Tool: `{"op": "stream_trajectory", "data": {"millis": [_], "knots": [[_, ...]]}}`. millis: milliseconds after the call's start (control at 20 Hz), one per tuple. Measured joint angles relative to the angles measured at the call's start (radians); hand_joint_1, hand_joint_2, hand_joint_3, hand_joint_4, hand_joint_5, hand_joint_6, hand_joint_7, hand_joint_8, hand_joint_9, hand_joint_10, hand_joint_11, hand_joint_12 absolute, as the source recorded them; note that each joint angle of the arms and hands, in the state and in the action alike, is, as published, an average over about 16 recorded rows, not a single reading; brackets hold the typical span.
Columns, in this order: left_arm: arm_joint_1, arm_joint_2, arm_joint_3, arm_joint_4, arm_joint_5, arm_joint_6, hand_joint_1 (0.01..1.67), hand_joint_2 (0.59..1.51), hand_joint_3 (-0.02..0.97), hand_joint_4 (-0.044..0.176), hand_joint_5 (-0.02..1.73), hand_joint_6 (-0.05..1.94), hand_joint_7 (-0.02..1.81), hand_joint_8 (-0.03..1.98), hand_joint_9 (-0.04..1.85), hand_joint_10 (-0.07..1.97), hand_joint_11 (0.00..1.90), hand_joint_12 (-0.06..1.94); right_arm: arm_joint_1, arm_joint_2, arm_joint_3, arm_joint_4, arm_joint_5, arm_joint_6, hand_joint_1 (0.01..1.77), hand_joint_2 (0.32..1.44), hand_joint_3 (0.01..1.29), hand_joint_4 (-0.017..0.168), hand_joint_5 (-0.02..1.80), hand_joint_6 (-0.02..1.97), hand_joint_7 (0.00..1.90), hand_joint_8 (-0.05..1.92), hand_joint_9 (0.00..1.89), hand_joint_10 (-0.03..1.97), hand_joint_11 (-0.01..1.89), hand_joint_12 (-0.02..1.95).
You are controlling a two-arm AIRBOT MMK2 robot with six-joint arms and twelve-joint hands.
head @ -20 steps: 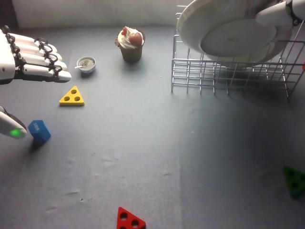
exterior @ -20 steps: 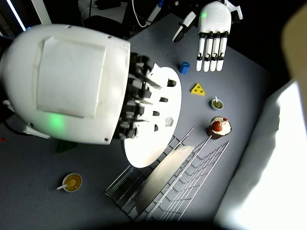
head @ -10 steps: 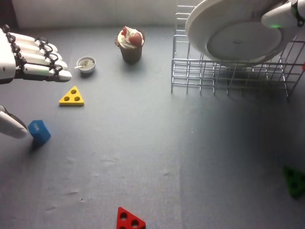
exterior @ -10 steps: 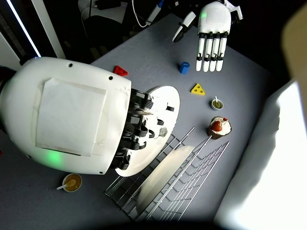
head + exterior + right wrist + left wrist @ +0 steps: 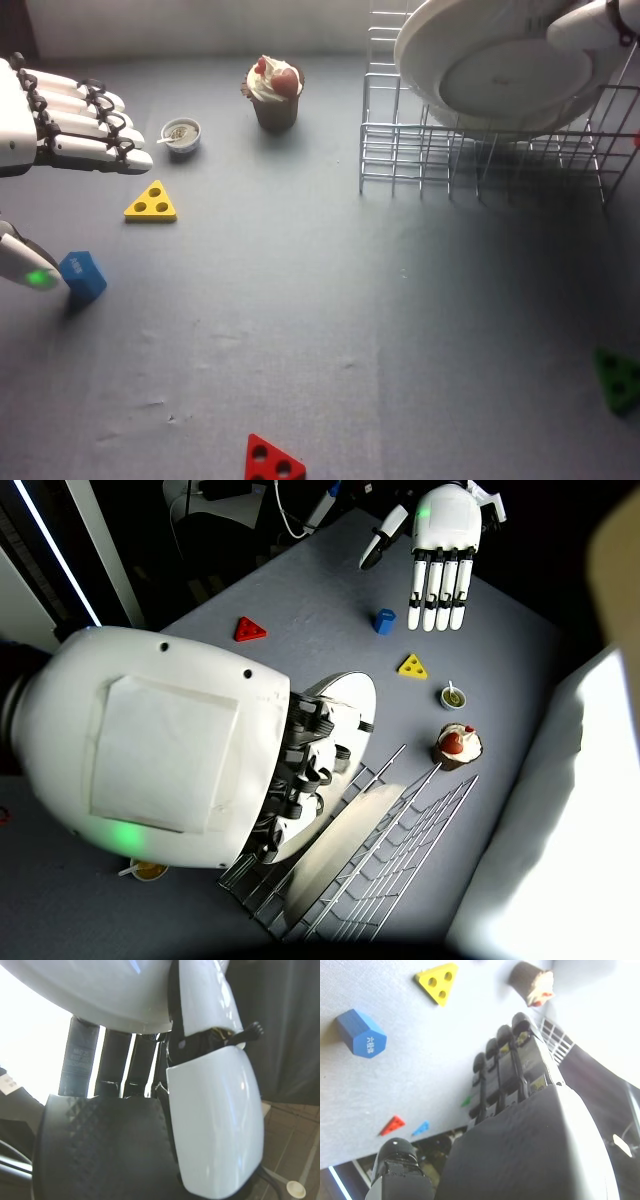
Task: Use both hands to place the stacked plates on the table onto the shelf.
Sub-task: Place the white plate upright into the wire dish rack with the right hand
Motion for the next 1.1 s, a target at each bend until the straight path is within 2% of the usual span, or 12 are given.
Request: {"op": "stream_trajectory", "data": {"millis": [1100], "knots": [[0.0,-0.006,0.0,0.005,0.003,0.0,0.02,0.969,-0.004,0.0,0.16,0.01,0.2,0.0,0.2,0.01,0.18,0.01,-0.011,-0.077,0.085,-0.002,-0.007,0.005,1.48,0.96,0.01,-0.008,0.89,0.84,1.07,0.61,1.17,0.65,0.96,1.37]]}}
